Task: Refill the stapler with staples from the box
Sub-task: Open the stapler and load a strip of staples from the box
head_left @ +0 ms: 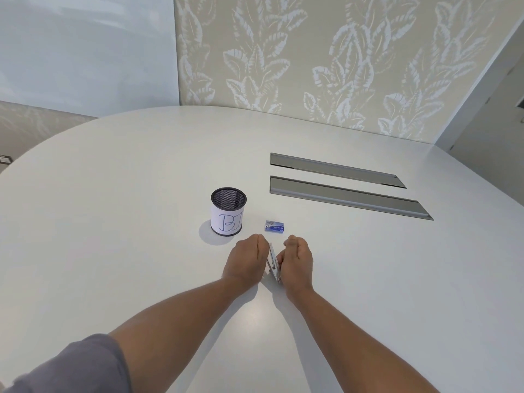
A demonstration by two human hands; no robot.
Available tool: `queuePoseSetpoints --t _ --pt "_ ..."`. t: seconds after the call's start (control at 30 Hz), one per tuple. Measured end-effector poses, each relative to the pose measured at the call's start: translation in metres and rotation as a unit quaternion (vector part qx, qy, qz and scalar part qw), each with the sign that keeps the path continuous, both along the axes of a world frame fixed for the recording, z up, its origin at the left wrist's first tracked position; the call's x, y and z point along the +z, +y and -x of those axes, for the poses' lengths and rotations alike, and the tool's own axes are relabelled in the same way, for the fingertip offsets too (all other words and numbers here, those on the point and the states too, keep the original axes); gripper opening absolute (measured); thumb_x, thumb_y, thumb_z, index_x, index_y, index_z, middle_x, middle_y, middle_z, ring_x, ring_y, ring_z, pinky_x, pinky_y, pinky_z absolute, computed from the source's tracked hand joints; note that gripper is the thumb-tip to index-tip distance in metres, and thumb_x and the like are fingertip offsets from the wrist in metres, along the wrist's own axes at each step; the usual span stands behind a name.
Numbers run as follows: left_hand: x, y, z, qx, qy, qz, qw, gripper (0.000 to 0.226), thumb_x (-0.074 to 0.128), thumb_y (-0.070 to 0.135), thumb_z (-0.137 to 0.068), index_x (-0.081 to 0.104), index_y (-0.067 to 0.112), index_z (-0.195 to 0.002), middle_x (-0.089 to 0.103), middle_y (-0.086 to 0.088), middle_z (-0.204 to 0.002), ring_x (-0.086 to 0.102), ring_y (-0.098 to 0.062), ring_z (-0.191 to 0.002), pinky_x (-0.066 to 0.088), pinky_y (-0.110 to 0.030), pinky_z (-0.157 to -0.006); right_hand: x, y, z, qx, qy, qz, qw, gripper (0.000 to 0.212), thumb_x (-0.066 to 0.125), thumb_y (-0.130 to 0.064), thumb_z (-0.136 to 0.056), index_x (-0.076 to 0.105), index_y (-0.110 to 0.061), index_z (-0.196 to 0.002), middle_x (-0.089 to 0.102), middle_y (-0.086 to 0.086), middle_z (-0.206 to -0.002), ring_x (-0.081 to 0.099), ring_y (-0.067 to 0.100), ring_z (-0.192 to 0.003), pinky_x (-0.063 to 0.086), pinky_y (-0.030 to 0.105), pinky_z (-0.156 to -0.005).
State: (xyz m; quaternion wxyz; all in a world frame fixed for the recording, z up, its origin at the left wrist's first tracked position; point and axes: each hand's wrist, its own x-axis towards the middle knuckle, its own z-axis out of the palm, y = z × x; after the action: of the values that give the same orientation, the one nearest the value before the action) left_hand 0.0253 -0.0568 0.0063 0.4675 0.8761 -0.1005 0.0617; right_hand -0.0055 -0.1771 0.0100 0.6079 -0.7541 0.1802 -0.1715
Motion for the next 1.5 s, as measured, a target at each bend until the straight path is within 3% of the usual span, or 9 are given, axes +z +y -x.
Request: queuePoseSetpoints --t 0.27,0.53,0.77,0.93,1.0,1.1,1.3,1.4,1.5 --pt "0.003 0.005 -0.009 0.013 0.039 0.089 0.995 0.045 0.032 0.036 -0.105 0.049 0.006 -0.077 0.056 -0.005 -0.070 0.051 -0.023 -0.069 0.040 -0.038 -0.066 0.000 0.000 0.003 0.013 -0.048 -0.049 0.998 0.026 0.045 -0.040 -0.107 0.052 -0.018 -0.096 0.067 0.003 -0.066 0.064 0.019 -0.058 0.054 0.036 -0.058" --pt "0.009 0.019 -0.012 -0.026 0.121 0.185 0.975 0.035 0.043 0.032 -0.105 0.061 0.004 -0.095 0.054 -0.001 -0.070 0.050 -0.018 -0.064 0.044 -0.035 -0.065 -0.003 0.000 0.021 0.019 -0.054 0.082 0.995 0.019 0.062 -0.042 -0.096 0.050 -0.030 -0.088 0.070 0.010 -0.078 0.067 0.031 -0.072 0.057 0.054 -0.070" --pt "0.010 0.018 -0.018 -0.008 0.152 0.218 0.964 0.022 0.048 0.019 -0.102 0.069 0.014 -0.097 0.059 -0.002 -0.067 0.054 -0.013 -0.053 0.048 -0.016 -0.047 0.003 -0.016 0.042 0.017 -0.025 0.095 0.995 0.035 0.080 -0.041 -0.079 0.049 -0.027 -0.079 0.067 0.013 -0.072 0.064 0.035 -0.067 0.053 0.042 -0.061" --pt "0.009 0.015 -0.019 0.031 0.157 0.232 0.960 0.020 0.049 0.017 -0.102 0.069 0.016 -0.100 0.064 -0.005 -0.075 0.058 -0.016 -0.058 0.047 -0.015 -0.047 -0.002 -0.020 0.049 0.016 -0.011 0.161 0.987 0.035 0.082 -0.039 -0.078 0.051 -0.024 -0.075 0.064 -0.002 -0.065 0.049 0.006 -0.052 0.041 0.019 -0.052" --pt "0.008 0.016 -0.021 0.035 0.163 0.224 0.960 0.024 0.045 0.013 -0.102 0.068 0.016 -0.108 0.062 -0.003 -0.075 0.059 -0.018 -0.062 0.047 -0.016 -0.049 -0.004 -0.020 0.053 0.026 0.014 0.204 0.979 0.029 0.079 -0.039 -0.080 0.053 -0.026 -0.076 0.064 -0.009 -0.066 0.052 0.005 -0.056 0.041 0.020 -0.053" --pt "0.006 0.017 -0.020 0.019 0.163 0.188 0.968 0.037 0.038 0.002 -0.099 0.066 0.015 -0.120 0.062 -0.005 -0.079 0.059 -0.020 -0.066 0.049 -0.024 -0.055 -0.004 -0.016 0.058 0.061 0.070 0.285 0.954 0.019 0.072 -0.042 -0.084 0.058 -0.033 -0.093 0.065 -0.013 -0.078 0.061 0.011 -0.072 0.044 0.028 -0.060" --pt "0.007 0.017 -0.022 -0.021 0.159 0.117 0.980 0.048 0.037 -0.003 -0.094 0.066 0.011 -0.129 0.068 -0.018 -0.123 0.065 -0.035 -0.106 0.052 -0.036 -0.089 0.002 0.001 0.054 0.095 0.104 0.404 0.904 0.055 0.055 -0.040 -0.085 0.049 -0.032 -0.140 0.070 -0.005 -0.101 0.065 0.021 -0.097 0.050 0.033 -0.074" --pt "0.008 0.018 -0.024 -0.029 0.159 0.113 0.980 0.039 0.047 0.000 -0.094 0.072 0.012 -0.121 0.072 -0.014 -0.117 0.063 -0.021 -0.087 0.050 -0.027 -0.079 -0.001 0.006 0.055 0.141 0.119 0.436 0.881 0.065 0.047 -0.041 -0.089 0.033 -0.030 -0.151 0.070 -0.002 -0.101 0.064 0.026 -0.096 0.049 0.035 -0.073" --pt "0.007 0.017 -0.024 -0.026 0.139 0.091 0.986 0.028 0.057 0.004 -0.093 0.076 0.013 -0.110 0.075 -0.003 -0.109 0.066 -0.017 -0.093 0.050 -0.024 -0.082 0.001 0.009 0.053 0.168 0.137 0.441 0.871 0.074 0.041 -0.041 -0.087 0.018 -0.032 -0.157 0.067 -0.002 -0.092 0.061 0.026 -0.085 0.040 0.034 -0.066"
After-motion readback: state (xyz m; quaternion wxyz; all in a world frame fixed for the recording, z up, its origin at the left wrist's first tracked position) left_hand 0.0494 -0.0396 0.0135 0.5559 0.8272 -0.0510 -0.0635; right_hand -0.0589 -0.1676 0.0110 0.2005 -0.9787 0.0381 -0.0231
